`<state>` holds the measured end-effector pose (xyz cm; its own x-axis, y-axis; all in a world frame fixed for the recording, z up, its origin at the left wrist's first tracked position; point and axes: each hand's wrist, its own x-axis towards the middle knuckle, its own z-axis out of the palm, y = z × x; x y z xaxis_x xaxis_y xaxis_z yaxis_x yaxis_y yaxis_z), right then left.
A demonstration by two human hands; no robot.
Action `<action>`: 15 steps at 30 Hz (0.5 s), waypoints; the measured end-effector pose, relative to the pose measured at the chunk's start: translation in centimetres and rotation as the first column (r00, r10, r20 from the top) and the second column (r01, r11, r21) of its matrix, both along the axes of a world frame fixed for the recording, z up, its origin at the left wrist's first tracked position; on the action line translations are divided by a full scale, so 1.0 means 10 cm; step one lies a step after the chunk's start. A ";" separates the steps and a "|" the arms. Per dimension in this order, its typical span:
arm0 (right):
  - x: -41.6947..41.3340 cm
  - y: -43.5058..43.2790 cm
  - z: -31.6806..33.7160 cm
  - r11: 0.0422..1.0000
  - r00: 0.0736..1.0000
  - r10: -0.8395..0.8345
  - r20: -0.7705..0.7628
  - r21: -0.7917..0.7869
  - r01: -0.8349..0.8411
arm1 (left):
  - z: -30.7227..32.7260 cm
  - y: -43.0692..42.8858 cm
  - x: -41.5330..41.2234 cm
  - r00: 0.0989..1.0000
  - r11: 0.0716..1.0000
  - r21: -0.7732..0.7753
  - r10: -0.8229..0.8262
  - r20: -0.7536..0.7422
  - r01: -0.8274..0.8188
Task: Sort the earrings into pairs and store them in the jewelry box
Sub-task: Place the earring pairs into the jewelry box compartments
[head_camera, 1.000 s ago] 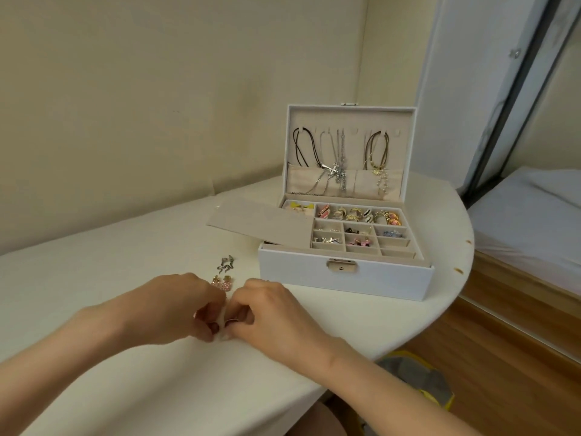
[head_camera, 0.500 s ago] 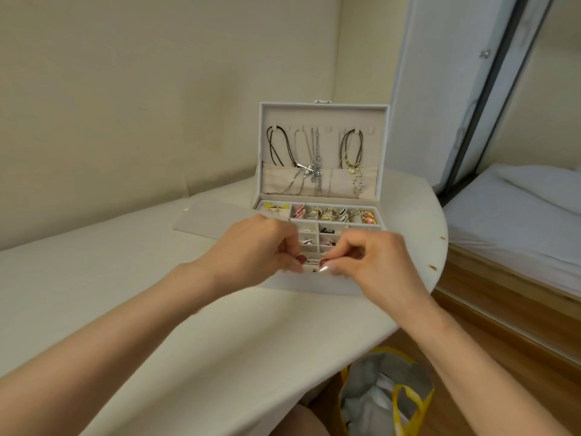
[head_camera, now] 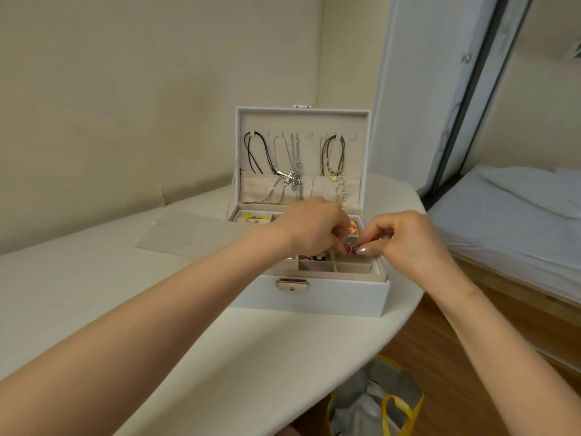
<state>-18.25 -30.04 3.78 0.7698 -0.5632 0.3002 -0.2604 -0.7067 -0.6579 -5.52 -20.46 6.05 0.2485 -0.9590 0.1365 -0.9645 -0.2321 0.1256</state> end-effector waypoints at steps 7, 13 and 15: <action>0.08 -0.02 -0.04 0.989 0.983 -0.030 -0.182 -0.148 0.002 | -0.01 -0.19 -0.02 0.999 0.981 0.195 -0.008 0.042 0.000; 0.16 0.00 -0.07 0.920 0.951 -0.150 -0.270 -0.390 0.034 | 0.06 -0.25 -0.14 0.990 0.967 0.247 0.023 0.136 -0.056; 0.16 0.02 -0.07 0.905 0.947 -0.175 -0.271 -0.423 0.046 | 0.06 -0.28 -0.17 0.979 0.966 0.240 0.047 0.199 -0.096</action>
<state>-16.67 -29.87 3.07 0.7989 -0.5274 0.2890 -0.4888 -0.8494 -0.1990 -7.21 -23.26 6.68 0.3101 -0.9493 -0.0507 -0.9447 -0.3017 -0.1288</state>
